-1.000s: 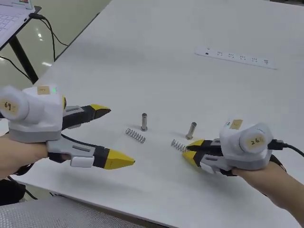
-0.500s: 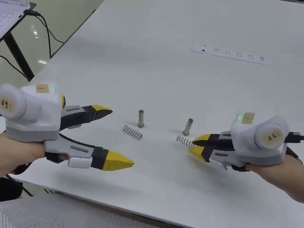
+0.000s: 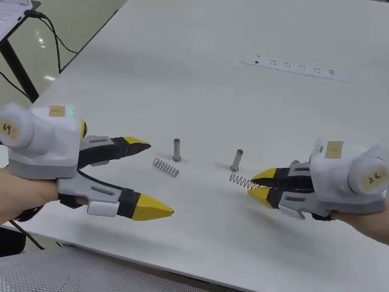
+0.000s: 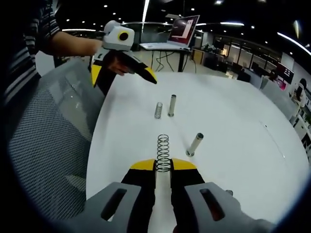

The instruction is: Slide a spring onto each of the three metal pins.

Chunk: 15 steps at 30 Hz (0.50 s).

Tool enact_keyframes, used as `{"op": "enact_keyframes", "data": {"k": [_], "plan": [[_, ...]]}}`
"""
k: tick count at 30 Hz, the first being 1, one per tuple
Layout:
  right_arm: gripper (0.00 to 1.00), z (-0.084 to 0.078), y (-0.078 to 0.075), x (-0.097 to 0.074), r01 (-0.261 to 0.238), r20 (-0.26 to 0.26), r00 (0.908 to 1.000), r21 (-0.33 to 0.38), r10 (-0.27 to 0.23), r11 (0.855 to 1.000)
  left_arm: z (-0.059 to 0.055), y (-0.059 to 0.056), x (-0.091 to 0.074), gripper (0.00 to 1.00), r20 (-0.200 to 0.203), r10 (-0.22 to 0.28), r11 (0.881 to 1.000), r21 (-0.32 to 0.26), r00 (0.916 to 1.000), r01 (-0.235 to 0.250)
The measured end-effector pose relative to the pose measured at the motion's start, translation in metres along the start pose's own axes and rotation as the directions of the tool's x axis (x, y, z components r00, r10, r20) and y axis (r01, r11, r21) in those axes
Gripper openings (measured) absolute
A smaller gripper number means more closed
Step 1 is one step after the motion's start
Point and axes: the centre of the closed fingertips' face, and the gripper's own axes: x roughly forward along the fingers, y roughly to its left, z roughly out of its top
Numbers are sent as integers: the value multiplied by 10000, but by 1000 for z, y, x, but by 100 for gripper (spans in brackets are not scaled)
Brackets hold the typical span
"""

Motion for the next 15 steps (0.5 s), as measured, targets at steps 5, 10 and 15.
{"op": "enact_keyframes", "data": {"k": [5, 10, 15], "plan": [[8, 2, 7, -3, -168, -72, 9998, -339, 166, 9993, 0, -8, 9, 83, -194, -438, 9990, 48, 9989, 439], [8, 4, 11, -5, -322, -119, 9994, -579, 316, 9978, 3, -15, 19, 79, -372, -817, 9962, 275, 9960, 828], [8, 8, 16, -7, -445, -168, 9989, -879, 432, 9951, 3, -22, 31, 71, -637, -1244, 9905, 506, 9902, 1277]]}}
